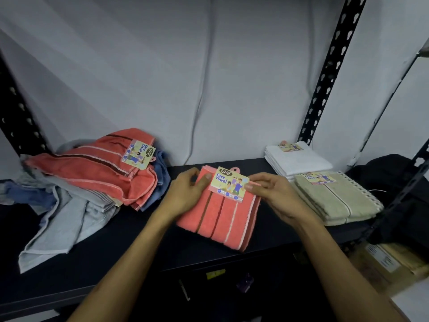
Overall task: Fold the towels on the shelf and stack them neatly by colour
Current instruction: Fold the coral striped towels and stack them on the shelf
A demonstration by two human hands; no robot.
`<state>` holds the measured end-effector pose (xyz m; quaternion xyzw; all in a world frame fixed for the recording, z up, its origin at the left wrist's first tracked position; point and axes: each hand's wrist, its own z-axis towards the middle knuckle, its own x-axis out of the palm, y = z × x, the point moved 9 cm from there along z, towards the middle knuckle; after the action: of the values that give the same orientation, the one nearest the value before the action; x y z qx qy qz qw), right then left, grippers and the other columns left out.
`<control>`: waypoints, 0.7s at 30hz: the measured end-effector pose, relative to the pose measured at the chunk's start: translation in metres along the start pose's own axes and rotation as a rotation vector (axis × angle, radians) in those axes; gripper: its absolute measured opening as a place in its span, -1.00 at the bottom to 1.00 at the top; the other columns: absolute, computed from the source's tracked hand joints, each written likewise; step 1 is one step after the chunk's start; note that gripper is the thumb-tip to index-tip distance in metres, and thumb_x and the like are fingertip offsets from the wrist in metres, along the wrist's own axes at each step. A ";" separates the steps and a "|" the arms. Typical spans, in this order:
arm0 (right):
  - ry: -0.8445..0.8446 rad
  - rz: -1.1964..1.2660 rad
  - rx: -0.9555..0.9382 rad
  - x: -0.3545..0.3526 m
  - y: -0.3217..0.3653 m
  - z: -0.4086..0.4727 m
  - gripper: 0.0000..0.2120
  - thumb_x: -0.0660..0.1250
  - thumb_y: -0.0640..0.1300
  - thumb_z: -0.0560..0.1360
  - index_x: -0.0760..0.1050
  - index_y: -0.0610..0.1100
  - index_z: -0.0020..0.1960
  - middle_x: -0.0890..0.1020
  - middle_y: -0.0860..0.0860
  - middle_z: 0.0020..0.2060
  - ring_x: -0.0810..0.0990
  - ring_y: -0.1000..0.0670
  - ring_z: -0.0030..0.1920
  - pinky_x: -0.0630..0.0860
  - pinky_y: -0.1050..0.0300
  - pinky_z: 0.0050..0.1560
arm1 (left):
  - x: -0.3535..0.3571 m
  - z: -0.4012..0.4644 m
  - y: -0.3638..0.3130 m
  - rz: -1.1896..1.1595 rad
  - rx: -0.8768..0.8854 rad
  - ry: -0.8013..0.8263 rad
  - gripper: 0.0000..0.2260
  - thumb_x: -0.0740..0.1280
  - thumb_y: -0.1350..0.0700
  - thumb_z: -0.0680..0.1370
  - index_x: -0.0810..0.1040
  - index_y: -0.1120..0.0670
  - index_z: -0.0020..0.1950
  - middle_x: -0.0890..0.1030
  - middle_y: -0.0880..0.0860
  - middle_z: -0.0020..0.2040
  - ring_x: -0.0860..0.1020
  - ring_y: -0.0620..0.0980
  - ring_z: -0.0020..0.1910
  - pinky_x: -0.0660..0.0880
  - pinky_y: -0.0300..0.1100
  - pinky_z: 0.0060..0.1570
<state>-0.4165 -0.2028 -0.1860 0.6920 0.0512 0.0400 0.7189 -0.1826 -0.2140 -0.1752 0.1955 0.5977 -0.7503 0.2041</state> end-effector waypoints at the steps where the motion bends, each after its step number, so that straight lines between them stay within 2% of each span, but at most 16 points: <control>1: -0.036 -0.075 -0.002 -0.003 -0.003 0.009 -0.79 0.51 -0.22 0.46 0.60 -0.24 0.06 0.73 -0.18 -0.06 0.73 -0.13 -0.01 0.65 0.05 0.02 | 0.006 0.002 0.008 0.040 -0.041 -0.026 -0.67 0.29 -0.17 0.63 0.55 0.08 -0.11 0.65 0.00 -0.15 0.63 0.03 -0.08 0.51 -0.03 -0.07; 3: -0.073 -0.222 0.001 -0.007 -0.009 0.028 -0.80 0.51 -0.16 0.48 0.62 -0.21 0.05 0.73 -0.15 -0.07 0.74 -0.07 -0.05 0.66 0.05 -0.02 | 0.017 0.002 0.020 0.159 -0.121 -0.045 -0.65 0.21 -0.19 0.64 0.46 0.06 -0.14 0.58 0.02 -0.16 0.58 0.16 0.00 0.38 -0.05 -0.14; 4: -0.080 -0.287 0.004 -0.008 -0.013 0.037 -0.81 0.50 -0.14 0.49 0.62 -0.20 0.04 0.72 -0.13 -0.07 0.73 -0.05 -0.06 0.66 0.09 -0.04 | 0.022 0.002 0.024 0.237 -0.159 -0.035 -0.64 0.16 -0.21 0.65 0.44 0.06 -0.10 0.57 0.05 -0.10 0.56 0.20 0.05 0.35 -0.05 -0.13; 7: -0.052 -0.521 0.009 -0.005 -0.027 0.059 -0.88 0.42 -0.12 0.56 0.64 -0.16 0.04 0.71 -0.04 -0.07 0.71 0.01 -0.03 0.64 0.10 -0.02 | 0.034 0.000 0.032 0.493 -0.220 0.003 -0.57 0.05 -0.21 0.68 0.45 0.12 0.18 0.57 0.20 0.19 0.54 0.26 0.19 0.36 0.00 -0.01; 10: -0.028 -0.793 -0.005 0.006 -0.038 0.071 -0.90 0.36 -0.09 0.59 0.63 -0.09 0.03 0.66 0.00 -0.01 0.64 0.03 0.05 0.53 0.20 -0.05 | 0.038 0.002 0.035 0.641 -0.214 0.012 -0.60 0.07 -0.15 0.69 0.42 0.16 0.24 0.57 0.21 0.24 0.52 0.23 0.23 0.41 0.03 0.07; 13: -0.212 -1.045 -0.174 0.013 -0.017 0.060 -0.93 0.33 -0.16 0.59 0.56 -0.11 0.05 0.54 -0.01 0.03 0.50 0.00 0.08 0.37 0.14 0.08 | 0.028 0.008 0.030 0.586 -0.115 -0.097 -0.71 0.20 -0.07 0.64 0.41 0.13 0.19 0.54 0.17 0.17 0.48 0.19 0.19 0.43 0.07 0.09; 15: -0.360 -0.982 -0.303 0.020 0.003 0.034 -0.91 0.26 -0.24 0.59 0.54 -0.15 0.02 0.56 -0.03 0.00 0.51 -0.04 0.03 0.37 0.09 0.07 | 0.020 0.009 0.017 0.484 0.007 -0.207 -0.79 0.28 0.01 0.60 0.44 0.10 0.15 0.52 0.11 0.10 0.46 0.14 0.11 0.44 0.02 0.04; 17: -0.357 -0.892 -0.315 0.034 0.000 0.012 -0.85 0.19 -0.22 0.62 0.54 -0.17 0.06 0.60 -0.07 0.00 0.55 -0.09 0.01 0.46 0.00 0.07 | 0.027 0.005 0.006 0.402 0.085 -0.199 -0.81 0.27 0.02 0.61 0.47 0.07 0.17 0.50 0.07 0.12 0.44 0.09 0.11 0.42 0.00 0.09; 18: -0.298 -0.926 -0.281 0.044 -0.012 0.005 -0.78 0.15 -0.18 0.65 0.54 -0.18 0.15 0.61 -0.09 0.08 0.56 -0.11 0.10 0.45 -0.01 0.15 | 0.040 0.002 0.007 0.375 0.094 -0.125 -0.79 0.23 0.02 0.64 0.48 0.05 0.23 0.49 0.06 0.18 0.43 0.08 0.16 0.40 -0.01 0.15; 19: -0.219 -1.011 -0.233 0.055 -0.027 -0.002 -0.68 0.08 -0.12 0.67 0.49 -0.17 0.31 0.57 -0.10 0.26 0.51 -0.11 0.29 0.38 0.01 0.30 | 0.055 -0.002 0.011 0.370 0.100 -0.033 -0.74 0.17 0.00 0.67 0.47 0.03 0.31 0.47 0.05 0.27 0.41 0.07 0.25 0.37 -0.02 0.25; 20: -0.145 -1.100 -0.185 0.062 -0.043 -0.006 -0.56 -0.03 -0.04 0.68 0.36 -0.15 0.47 0.43 -0.08 0.45 0.34 -0.06 0.48 0.22 0.03 0.46 | 0.070 -0.006 0.016 0.388 0.116 0.052 -0.67 0.10 -0.02 0.69 0.42 0.02 0.41 0.41 0.05 0.40 0.36 0.07 0.39 0.31 -0.01 0.37; 21: -0.098 -1.168 -0.150 0.064 -0.055 -0.008 -0.45 -0.15 0.03 0.66 0.21 -0.12 0.57 0.26 -0.03 0.56 0.14 0.02 0.58 0.04 0.03 0.55 | 0.082 -0.011 0.022 0.426 0.121 0.126 -0.61 0.02 -0.06 0.71 0.33 -0.01 0.52 0.30 0.04 0.53 0.24 0.08 0.53 0.21 0.03 0.49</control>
<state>-0.3551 -0.1890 -0.2422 0.4976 0.3874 -0.3908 0.6705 -0.2392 -0.2139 -0.2396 0.3756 0.5084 -0.7110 0.3082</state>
